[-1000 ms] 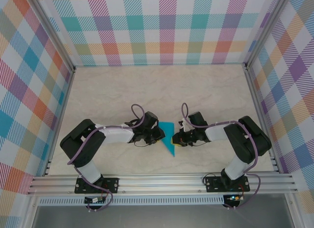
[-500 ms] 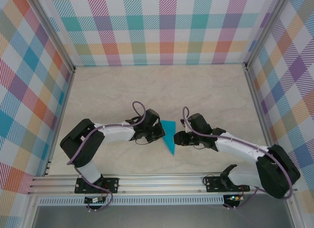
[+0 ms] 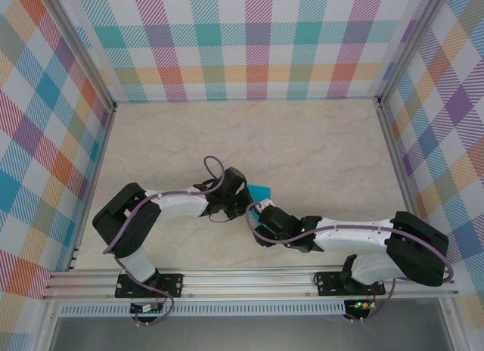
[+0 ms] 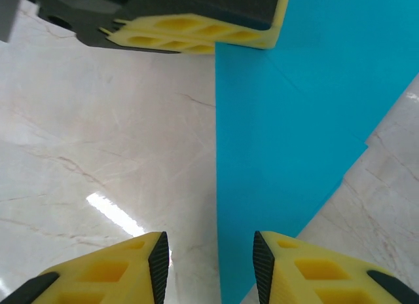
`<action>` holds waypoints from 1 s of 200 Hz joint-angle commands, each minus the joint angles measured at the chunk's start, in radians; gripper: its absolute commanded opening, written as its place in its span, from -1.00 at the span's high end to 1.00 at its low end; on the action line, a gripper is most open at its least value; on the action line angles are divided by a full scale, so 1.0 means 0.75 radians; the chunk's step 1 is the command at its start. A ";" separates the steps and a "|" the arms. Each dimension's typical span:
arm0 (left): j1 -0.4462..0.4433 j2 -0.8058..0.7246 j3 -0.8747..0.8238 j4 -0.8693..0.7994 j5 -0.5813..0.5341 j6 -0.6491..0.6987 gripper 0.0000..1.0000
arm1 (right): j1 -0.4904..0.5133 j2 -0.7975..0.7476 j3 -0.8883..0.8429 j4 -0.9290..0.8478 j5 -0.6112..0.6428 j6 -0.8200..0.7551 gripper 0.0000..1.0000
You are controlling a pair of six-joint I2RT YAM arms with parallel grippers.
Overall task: Fold a paper plane with a square sheet of paper (pick it up from the middle)
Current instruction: Perform the fifth fold on the wing at the bottom-center of the table.
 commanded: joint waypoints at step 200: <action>-0.027 -0.022 0.055 -0.022 0.035 -0.023 1.00 | 0.050 0.217 0.121 0.037 0.286 -0.034 0.50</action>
